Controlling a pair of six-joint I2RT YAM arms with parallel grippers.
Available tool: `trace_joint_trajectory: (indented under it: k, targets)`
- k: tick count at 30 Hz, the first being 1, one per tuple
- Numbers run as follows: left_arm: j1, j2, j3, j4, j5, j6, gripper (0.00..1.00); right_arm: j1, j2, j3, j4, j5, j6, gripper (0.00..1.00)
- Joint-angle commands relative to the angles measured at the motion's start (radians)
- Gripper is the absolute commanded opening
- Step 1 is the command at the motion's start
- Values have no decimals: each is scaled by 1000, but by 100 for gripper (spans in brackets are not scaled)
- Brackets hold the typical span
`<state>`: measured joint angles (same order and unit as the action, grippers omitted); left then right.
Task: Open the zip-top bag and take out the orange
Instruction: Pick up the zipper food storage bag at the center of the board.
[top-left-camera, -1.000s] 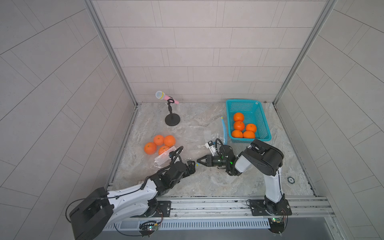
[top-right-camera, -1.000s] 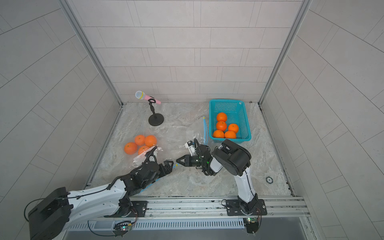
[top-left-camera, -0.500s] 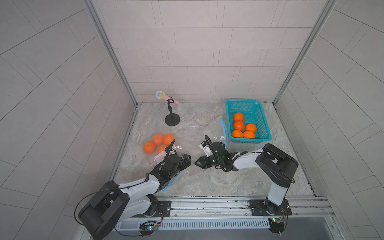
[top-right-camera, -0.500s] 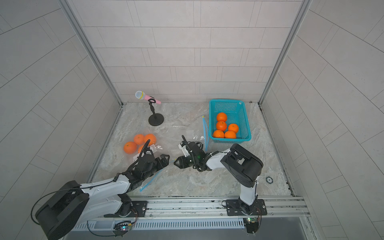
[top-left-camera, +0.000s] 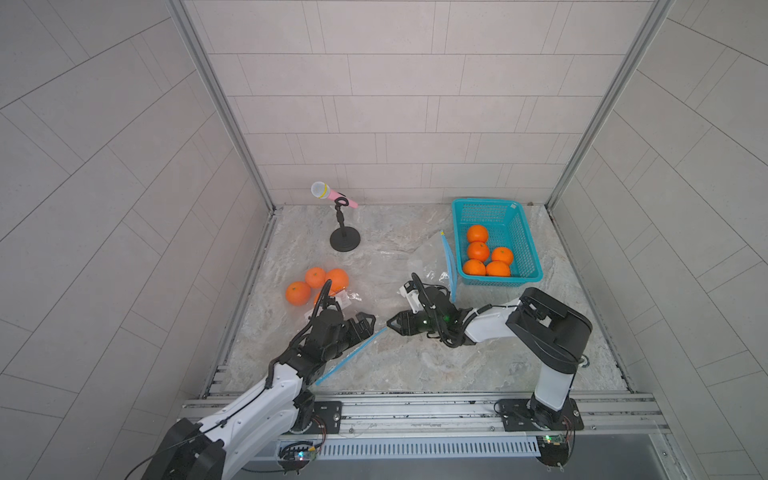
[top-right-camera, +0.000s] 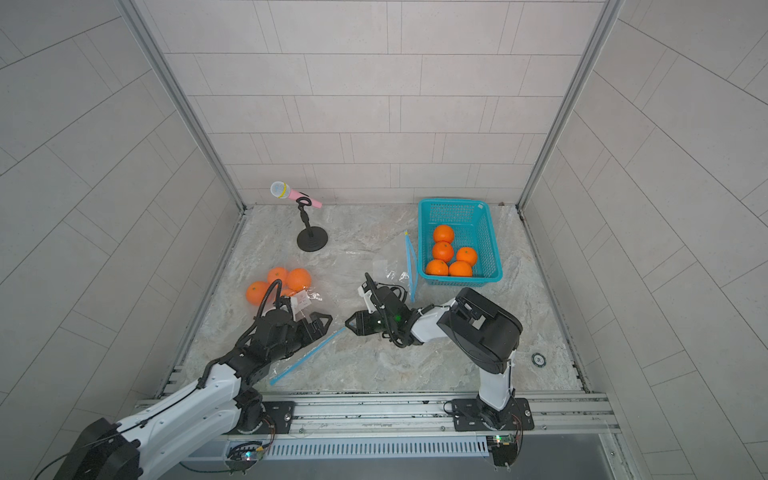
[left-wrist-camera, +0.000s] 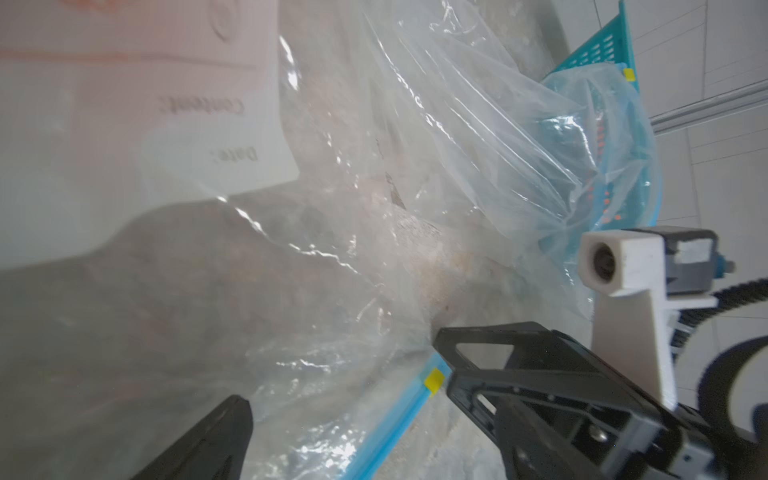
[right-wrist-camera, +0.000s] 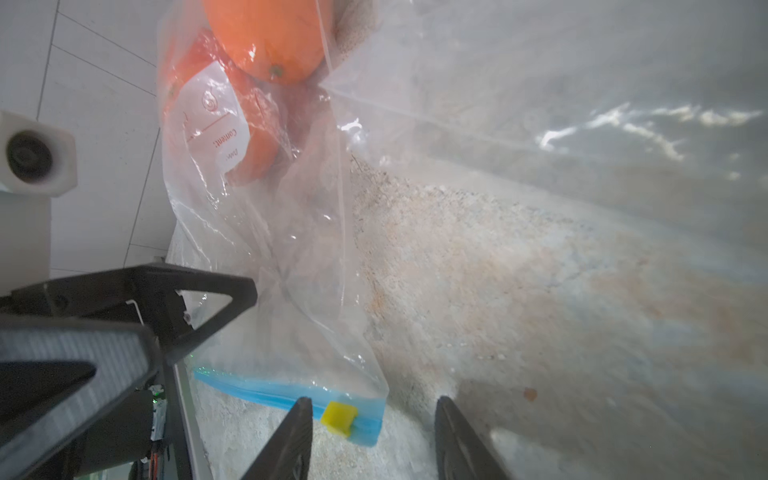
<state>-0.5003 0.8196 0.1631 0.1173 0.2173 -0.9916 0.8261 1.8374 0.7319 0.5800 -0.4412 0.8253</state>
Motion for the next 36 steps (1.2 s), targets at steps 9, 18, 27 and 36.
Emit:
trace_joint_trajectory:
  k: [9, 18, 27, 36]
  targets:
    - [-56, -10, -155, 258, 45, -451, 98, 2, 27, -54, 159, 27, 145, 37]
    - [-73, -182, -113, 74, -8, -440, 95, -22, 92, -87, 322, -1, 213, 25]
    - [-86, -227, -124, 49, 8, -484, 94, -7, 48, -88, 147, 27, 175, 29]
    - [-101, -194, -116, 57, 10, -490, 93, 9, 122, -97, 280, 19, 233, 23]
